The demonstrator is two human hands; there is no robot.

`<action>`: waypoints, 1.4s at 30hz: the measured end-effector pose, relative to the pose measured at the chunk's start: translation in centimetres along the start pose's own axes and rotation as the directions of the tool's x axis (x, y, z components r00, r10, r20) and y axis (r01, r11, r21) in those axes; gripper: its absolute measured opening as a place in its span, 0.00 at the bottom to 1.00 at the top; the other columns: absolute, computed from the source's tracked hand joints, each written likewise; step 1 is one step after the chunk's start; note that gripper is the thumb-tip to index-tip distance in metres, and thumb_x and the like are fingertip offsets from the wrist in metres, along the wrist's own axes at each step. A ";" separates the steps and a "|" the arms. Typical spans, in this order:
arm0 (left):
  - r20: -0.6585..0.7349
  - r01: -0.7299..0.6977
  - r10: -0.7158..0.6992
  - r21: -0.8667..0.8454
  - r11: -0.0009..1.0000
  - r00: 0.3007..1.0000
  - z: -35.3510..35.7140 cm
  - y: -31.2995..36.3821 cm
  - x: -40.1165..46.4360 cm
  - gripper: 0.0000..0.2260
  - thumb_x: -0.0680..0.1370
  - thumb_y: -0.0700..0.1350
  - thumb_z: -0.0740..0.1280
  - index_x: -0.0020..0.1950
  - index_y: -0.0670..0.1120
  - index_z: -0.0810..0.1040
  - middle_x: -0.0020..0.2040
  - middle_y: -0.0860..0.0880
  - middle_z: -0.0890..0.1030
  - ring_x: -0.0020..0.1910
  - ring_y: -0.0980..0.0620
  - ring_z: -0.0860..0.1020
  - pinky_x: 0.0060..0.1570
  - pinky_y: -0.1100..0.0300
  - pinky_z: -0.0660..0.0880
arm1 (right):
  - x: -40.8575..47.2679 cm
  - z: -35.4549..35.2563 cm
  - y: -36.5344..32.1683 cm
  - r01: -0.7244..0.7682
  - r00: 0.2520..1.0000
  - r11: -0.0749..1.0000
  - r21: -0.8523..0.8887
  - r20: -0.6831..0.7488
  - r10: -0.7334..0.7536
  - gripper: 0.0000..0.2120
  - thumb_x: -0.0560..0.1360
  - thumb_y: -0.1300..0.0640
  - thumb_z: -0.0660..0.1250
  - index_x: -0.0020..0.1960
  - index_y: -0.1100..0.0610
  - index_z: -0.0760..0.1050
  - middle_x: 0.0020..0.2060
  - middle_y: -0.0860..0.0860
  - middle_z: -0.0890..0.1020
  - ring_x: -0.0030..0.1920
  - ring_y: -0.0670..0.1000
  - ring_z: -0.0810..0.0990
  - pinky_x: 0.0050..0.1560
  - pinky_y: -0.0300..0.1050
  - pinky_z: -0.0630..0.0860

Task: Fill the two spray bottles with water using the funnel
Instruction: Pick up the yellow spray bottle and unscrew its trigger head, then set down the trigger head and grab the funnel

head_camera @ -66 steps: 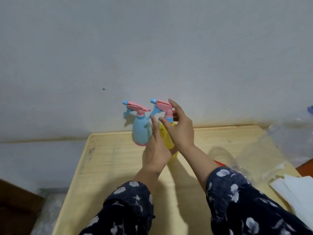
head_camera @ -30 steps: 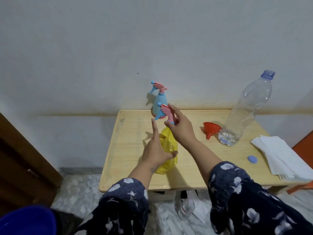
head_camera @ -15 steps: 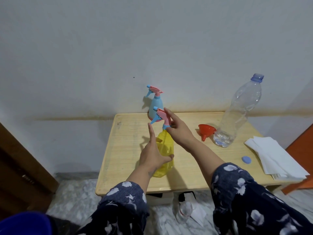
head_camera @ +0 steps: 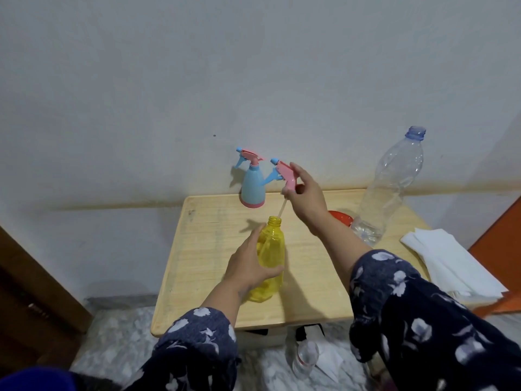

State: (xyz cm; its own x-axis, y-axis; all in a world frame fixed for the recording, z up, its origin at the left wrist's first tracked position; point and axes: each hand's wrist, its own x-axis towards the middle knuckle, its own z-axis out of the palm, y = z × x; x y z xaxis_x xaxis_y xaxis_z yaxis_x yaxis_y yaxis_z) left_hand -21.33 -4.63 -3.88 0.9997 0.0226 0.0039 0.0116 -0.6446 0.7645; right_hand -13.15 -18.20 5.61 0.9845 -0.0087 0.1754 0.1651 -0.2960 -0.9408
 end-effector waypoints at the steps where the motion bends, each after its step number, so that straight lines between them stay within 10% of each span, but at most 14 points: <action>1: -0.002 -0.001 0.001 -0.007 1.000 1.000 -0.1 -0.2 0.2 0.46 0.64 0.55 0.79 0.73 0.65 0.53 0.68 0.56 0.72 0.65 0.51 0.73 0.58 0.54 0.74 | 0.7 -0.3 -0.2 -0.003 1.000 1.000 0.015 -0.030 0.003 0.28 0.76 0.65 0.64 0.72 0.45 0.64 0.51 0.54 0.79 0.41 0.48 0.75 0.36 0.35 0.70; 15: -0.119 0.083 -0.067 0.135 0.987 0.991 -3.9 -2.8 3.4 0.42 0.65 0.53 0.79 0.72 0.60 0.59 0.65 0.54 0.74 0.59 0.49 0.75 0.53 0.53 0.75 | 8.2 -5.5 -1.5 -0.179 0.977 0.984 0.021 -0.118 0.180 0.25 0.76 0.65 0.61 0.71 0.52 0.60 0.58 0.54 0.74 0.54 0.54 0.78 0.55 0.49 0.76; 23: -0.159 0.097 -0.090 0.036 0.995 0.983 -2.5 -2.1 6.9 0.43 0.65 0.54 0.79 0.73 0.59 0.58 0.65 0.54 0.73 0.61 0.49 0.73 0.55 0.52 0.74 | 6.9 -4.6 9.4 -0.382 0.915 0.872 -0.307 0.007 0.404 0.26 0.73 0.68 0.62 0.70 0.57 0.66 0.55 0.59 0.79 0.46 0.56 0.76 0.38 0.45 0.74; 27: -0.163 0.122 -0.116 0.031 0.992 0.980 -1.3 -2.2 8.4 0.43 0.65 0.54 0.79 0.73 0.59 0.58 0.64 0.54 0.74 0.60 0.49 0.74 0.53 0.54 0.74 | 6.6 -3.5 13.9 -0.437 0.873 0.816 -0.377 0.040 0.486 0.25 0.75 0.65 0.61 0.72 0.59 0.64 0.63 0.60 0.75 0.59 0.60 0.77 0.59 0.55 0.76; 32: -0.167 0.128 -0.124 0.017 0.992 0.978 -0.4 -2.4 9.6 0.44 0.64 0.55 0.80 0.73 0.59 0.58 0.63 0.54 0.74 0.59 0.50 0.74 0.53 0.57 0.73 | 6.8 -2.5 15.6 -0.457 0.843 0.757 -0.468 0.045 0.536 0.26 0.75 0.63 0.63 0.72 0.59 0.64 0.65 0.58 0.74 0.63 0.59 0.75 0.63 0.52 0.73; 42: -0.165 0.077 -0.086 -0.056 0.995 0.983 0.2 -1.0 11.6 0.43 0.64 0.52 0.80 0.72 0.60 0.59 0.61 0.55 0.74 0.58 0.51 0.74 0.51 0.56 0.73 | 7.2 -2.7 15.3 -0.330 0.924 0.709 -0.624 -0.061 0.377 0.20 0.78 0.54 0.60 0.70 0.52 0.66 0.64 0.56 0.71 0.64 0.59 0.70 0.61 0.52 0.71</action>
State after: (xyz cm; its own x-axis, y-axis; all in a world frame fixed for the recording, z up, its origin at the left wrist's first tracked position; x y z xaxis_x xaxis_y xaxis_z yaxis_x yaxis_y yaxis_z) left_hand -9.73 -3.88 -4.79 0.9781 0.2034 0.0444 0.0879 -0.5968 0.7976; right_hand -3.68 -25.36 -6.69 0.9685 -0.1774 -0.1750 -0.2453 -0.8027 -0.5436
